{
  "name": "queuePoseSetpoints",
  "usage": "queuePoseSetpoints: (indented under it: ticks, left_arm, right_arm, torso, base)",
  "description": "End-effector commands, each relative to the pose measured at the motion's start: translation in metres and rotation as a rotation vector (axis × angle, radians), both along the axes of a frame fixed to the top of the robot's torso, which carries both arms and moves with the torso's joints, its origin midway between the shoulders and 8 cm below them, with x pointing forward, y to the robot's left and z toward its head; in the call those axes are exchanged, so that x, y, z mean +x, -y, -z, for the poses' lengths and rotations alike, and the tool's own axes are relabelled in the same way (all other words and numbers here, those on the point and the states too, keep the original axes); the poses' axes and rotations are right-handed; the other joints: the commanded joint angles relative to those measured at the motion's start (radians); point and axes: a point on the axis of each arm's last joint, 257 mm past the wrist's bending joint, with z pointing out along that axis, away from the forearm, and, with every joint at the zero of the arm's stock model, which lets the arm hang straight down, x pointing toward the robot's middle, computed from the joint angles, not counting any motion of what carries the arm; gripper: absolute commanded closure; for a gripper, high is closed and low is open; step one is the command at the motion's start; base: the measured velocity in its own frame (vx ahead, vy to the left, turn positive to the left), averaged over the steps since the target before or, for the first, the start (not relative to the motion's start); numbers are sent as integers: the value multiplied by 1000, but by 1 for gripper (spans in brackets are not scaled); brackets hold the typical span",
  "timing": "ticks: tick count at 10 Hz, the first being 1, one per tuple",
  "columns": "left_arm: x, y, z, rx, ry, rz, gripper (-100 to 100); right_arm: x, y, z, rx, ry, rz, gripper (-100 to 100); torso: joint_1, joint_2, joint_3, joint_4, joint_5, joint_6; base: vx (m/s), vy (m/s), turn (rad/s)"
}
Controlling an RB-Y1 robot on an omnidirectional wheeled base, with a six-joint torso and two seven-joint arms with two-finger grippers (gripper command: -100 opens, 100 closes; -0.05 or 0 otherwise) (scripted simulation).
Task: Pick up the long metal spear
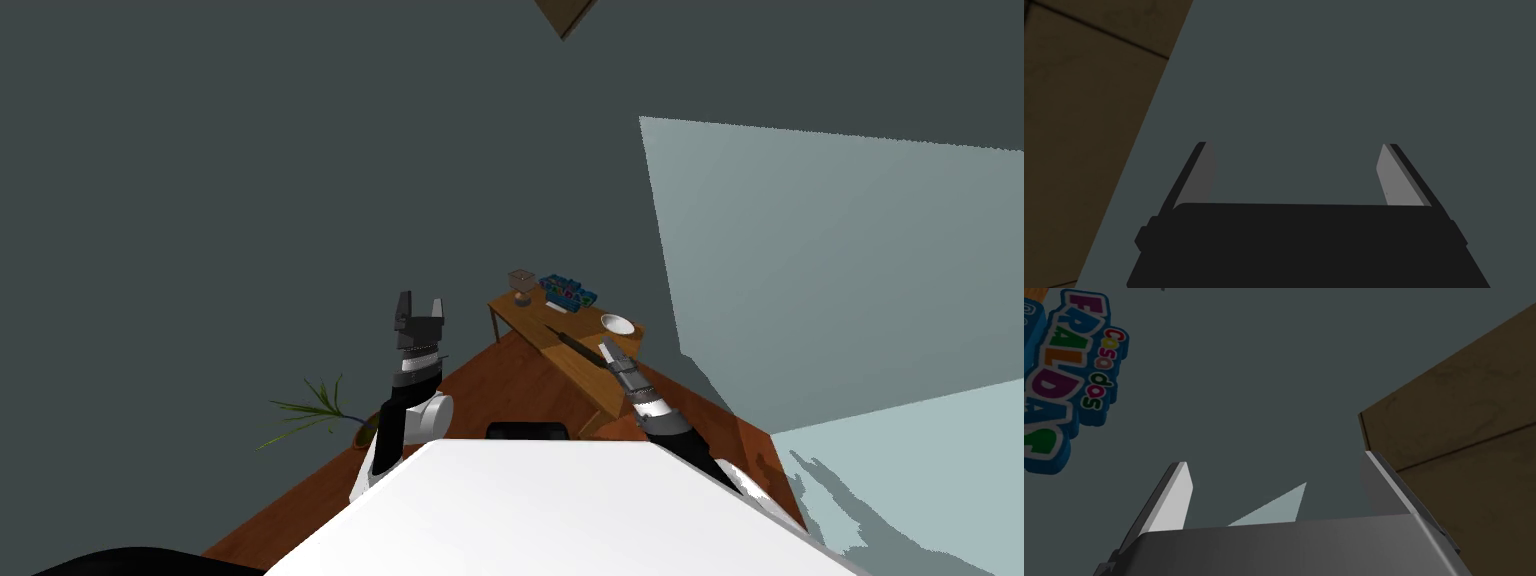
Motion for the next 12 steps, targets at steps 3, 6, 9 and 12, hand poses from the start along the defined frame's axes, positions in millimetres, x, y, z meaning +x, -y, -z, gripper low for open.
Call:
queuePoseSetpoints:
  ticks: [3, 6, 9, 12]
  left_arm:
    - [0, 0, 0, 0, 0, 0, 0]
    - [0, 0, 0, 0, 0, 0, 0]
    - [0, 0, 0, 0, 0, 0, 0]
    - [0, 0, 0, 0, 0, 0, 0]
  right_arm:
    - [-15, 2, 63, -113, -155, -40, -100]
    - [-42, 11, 125, -205, -307, -66, -100]
    - [-65, 26, 165, -281, -412, -88, -100]
    - [-107, 42, 215, -384, -555, -129, -100]
  torso:
    - [0, -1, -1, 0, 0, 0]
    - [0, -1, -1, 0, 0, 0]
    - [1, -2, -1, -1, 0, 0]
    - [0, -1, -1, 0, 0, 0]
  base:
    - [53, 75, 229]
    - [78, 66, 285]
    - [69, 62, 219]
    - [71, 48, 246]
